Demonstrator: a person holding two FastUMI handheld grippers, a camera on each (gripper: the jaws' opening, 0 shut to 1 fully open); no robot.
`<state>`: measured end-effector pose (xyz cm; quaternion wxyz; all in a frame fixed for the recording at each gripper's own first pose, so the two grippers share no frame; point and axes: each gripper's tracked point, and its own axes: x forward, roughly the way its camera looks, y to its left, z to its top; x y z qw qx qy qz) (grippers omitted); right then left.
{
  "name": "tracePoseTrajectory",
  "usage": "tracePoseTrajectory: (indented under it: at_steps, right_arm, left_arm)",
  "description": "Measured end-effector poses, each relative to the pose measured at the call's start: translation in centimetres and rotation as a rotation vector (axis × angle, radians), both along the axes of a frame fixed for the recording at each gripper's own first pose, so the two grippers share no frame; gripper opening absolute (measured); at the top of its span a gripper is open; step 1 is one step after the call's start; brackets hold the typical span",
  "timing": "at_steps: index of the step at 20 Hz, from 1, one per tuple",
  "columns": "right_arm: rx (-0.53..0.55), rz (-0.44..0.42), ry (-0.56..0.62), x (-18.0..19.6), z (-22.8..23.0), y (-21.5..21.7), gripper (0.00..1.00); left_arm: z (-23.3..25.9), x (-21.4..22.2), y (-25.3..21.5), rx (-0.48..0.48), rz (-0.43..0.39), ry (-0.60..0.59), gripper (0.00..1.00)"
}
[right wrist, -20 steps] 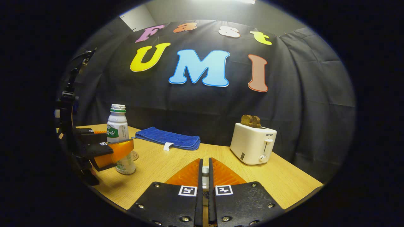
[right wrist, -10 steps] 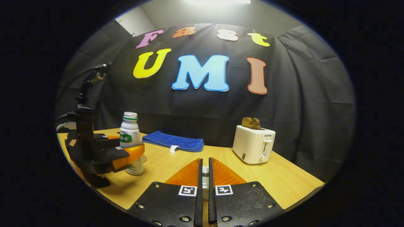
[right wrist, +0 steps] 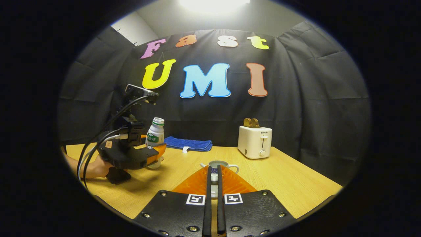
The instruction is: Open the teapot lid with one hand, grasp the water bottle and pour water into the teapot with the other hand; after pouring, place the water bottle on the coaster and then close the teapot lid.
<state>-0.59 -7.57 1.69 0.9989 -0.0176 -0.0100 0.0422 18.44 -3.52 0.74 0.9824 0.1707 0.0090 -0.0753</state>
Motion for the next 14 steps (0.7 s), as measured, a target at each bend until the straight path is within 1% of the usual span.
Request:
tracePoseTrajectory:
  at_steps: [2, 4, 6, 7, 8, 9, 11, 13, 14]
  right_arm:
    - [0.016, -0.004, 0.0, -0.9, -0.3, -0.3, 0.07]
    - [0.041, -0.006, 0.003, -1.4, -0.7, -0.6, 0.07]
    - [0.05, -0.008, 0.005, -1.8, -1.0, -0.9, 0.07]
    - [0.044, -0.012, 0.003, -2.0, -1.2, -1.0, 0.07]
    - [0.04, -0.016, 0.001, -2.2, -1.1, -1.3, 0.07]
    - [0.044, -0.014, -0.001, -2.5, -1.1, -1.5, 0.07]
    - [0.052, -0.016, -0.001, -2.8, -1.3, -2.0, 0.07]
    - [0.06, -0.024, 0.003, -3.0, -1.4, -2.7, 0.07]
    - [0.063, -0.027, 0.007, -2.9, -1.4, -2.9, 0.07]
  left_arm:
    - [-0.1, 0.0, -1.5, 0.04, -0.029, -0.004, 0.77]
    - [0.4, -0.1, -2.0, 0.108, -0.019, -0.031, 0.75]
    - [0.9, -0.1, -2.8, 0.216, 0.0, -0.066, 0.79]
    - [0.9, -0.1, -3.2, 0.284, 0.006, -0.078, 0.71]
    - [0.9, 0.0, -3.7, 0.345, 0.009, -0.09, 0.75]
    - [0.7, -0.1, -4.2, 0.383, 0.002, -0.094, 0.79]
    - [-0.4, 0.2, -5.5, 0.402, -0.039, -0.068, 0.8]
    - [-0.7, 0.5, -6.0, 0.437, -0.047, -0.066, 0.8]
    - [-0.7, 0.6, -6.3, 0.474, -0.047, -0.073, 0.8]
